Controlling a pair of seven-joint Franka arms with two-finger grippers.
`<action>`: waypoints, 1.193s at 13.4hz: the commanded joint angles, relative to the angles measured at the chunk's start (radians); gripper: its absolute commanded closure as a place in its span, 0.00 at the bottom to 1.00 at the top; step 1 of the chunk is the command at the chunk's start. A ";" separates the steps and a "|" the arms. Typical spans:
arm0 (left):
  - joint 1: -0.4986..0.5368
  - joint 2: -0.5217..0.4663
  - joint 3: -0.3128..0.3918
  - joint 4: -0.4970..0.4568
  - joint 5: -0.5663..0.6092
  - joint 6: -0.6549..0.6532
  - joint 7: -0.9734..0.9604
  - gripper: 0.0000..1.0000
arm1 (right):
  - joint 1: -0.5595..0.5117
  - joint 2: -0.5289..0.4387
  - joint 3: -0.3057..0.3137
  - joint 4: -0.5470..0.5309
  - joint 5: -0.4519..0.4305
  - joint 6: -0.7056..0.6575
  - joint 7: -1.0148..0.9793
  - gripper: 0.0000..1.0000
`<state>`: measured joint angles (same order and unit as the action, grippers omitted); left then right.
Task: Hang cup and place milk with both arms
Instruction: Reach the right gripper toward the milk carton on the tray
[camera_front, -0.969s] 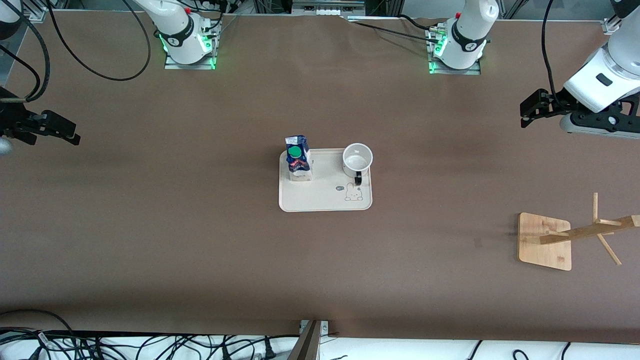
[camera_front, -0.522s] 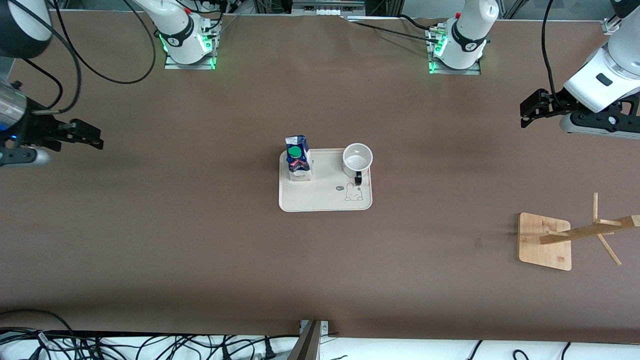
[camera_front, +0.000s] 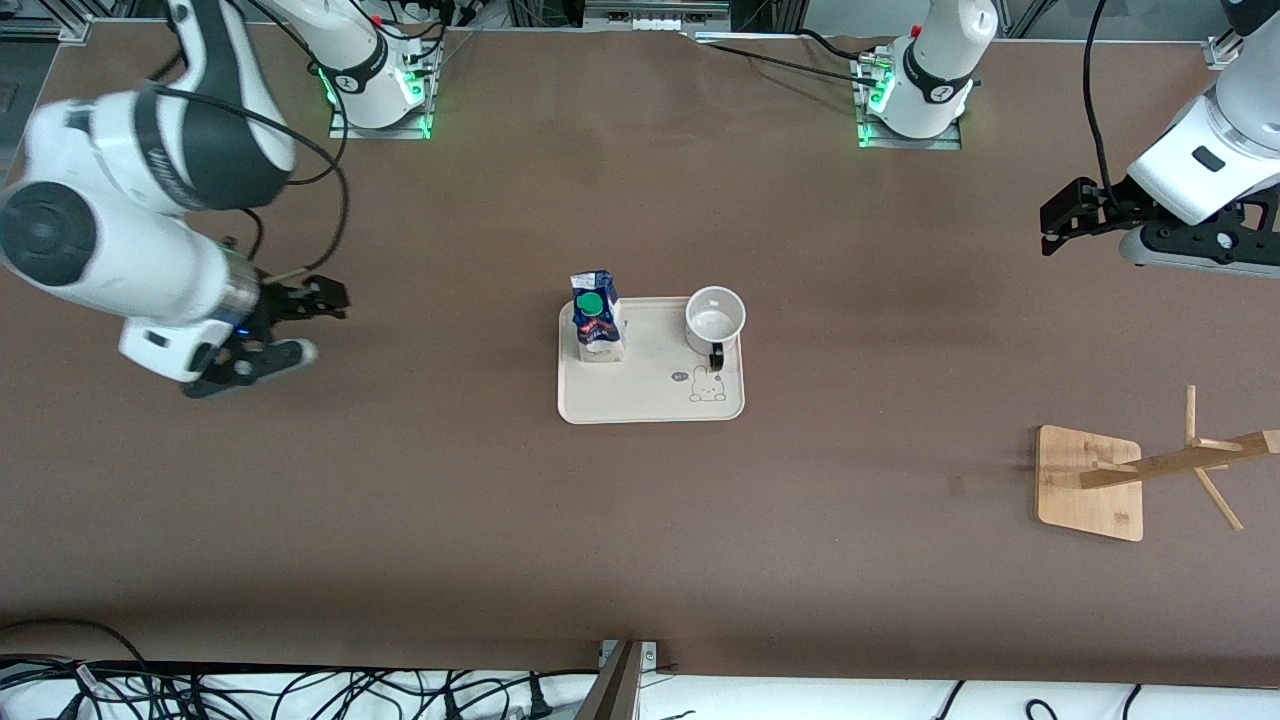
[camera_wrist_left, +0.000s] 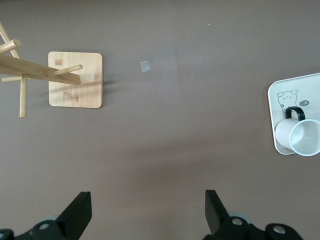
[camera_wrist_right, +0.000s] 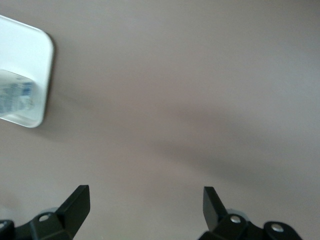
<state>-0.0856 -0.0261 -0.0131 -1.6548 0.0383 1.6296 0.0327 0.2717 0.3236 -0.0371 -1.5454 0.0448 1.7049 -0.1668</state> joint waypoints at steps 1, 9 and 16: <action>0.001 -0.002 -0.001 0.010 -0.014 -0.005 0.016 0.00 | 0.041 0.037 0.029 0.022 0.091 0.053 0.022 0.00; 0.001 -0.002 -0.001 0.009 -0.015 -0.005 0.016 0.00 | 0.092 0.089 0.033 0.019 0.271 0.133 0.339 0.00; 0.001 -0.002 -0.001 0.009 -0.015 -0.005 0.016 0.00 | 0.195 0.084 0.034 0.019 0.271 0.061 0.504 0.00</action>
<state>-0.0856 -0.0261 -0.0132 -1.6548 0.0383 1.6296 0.0327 0.4415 0.4097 0.0027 -1.5410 0.2999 1.8182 0.3333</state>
